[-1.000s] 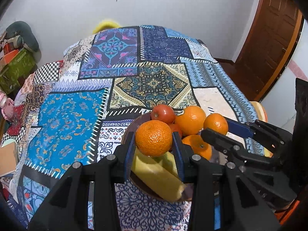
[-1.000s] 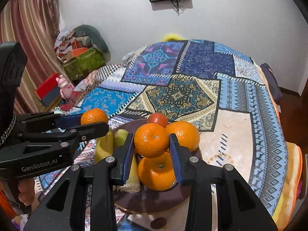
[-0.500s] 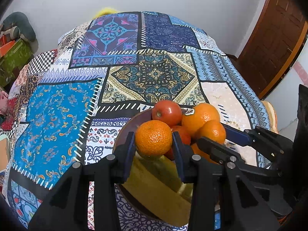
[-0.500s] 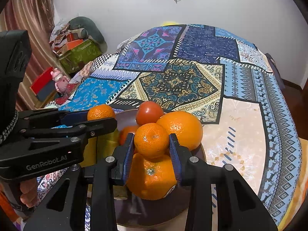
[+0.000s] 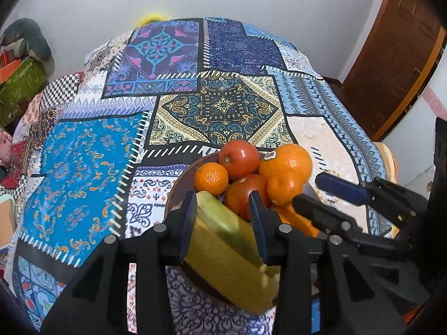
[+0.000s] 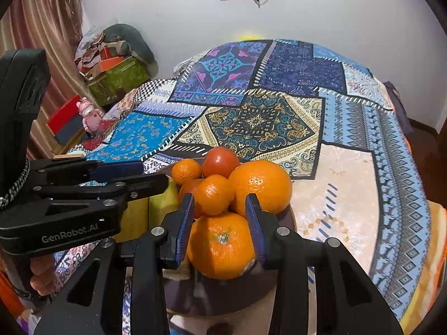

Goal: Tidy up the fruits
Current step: 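Release both mandarins on the plate and withdraw both grippers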

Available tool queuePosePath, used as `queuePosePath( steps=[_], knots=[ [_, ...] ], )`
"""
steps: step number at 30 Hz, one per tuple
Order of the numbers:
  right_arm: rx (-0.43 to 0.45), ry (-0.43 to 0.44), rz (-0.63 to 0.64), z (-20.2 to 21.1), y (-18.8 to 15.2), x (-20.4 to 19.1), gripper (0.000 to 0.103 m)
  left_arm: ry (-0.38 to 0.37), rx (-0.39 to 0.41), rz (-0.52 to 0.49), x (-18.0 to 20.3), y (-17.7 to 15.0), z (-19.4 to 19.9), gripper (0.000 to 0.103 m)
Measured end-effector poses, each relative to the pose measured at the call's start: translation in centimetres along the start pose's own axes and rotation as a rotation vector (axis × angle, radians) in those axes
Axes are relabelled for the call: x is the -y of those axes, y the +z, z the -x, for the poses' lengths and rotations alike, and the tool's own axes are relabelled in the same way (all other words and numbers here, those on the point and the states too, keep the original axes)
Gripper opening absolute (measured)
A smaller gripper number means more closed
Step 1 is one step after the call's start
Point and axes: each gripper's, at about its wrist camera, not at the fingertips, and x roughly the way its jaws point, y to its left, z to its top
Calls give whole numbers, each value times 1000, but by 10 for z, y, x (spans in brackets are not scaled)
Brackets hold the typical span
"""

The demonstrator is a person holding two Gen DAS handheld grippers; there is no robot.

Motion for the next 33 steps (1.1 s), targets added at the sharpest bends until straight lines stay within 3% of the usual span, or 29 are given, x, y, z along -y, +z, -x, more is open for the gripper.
queuePosePath(
  steps=[9,15,24,33],
  knots=[
    [37,-37,10,44,-17,3,37,5,40,-32,8,-25,49,44],
    [5,-41,23,57,-43,-2,37,-19,24,-31,15,-53,65,45],
    [-94,-15,-7,42,-83,-1,37,-71,-55,-19,22,-98,56,45],
    [-161,-3,-43,11,-92,2,36,-85,-112,-4,24,-110,33,45]
  ],
)
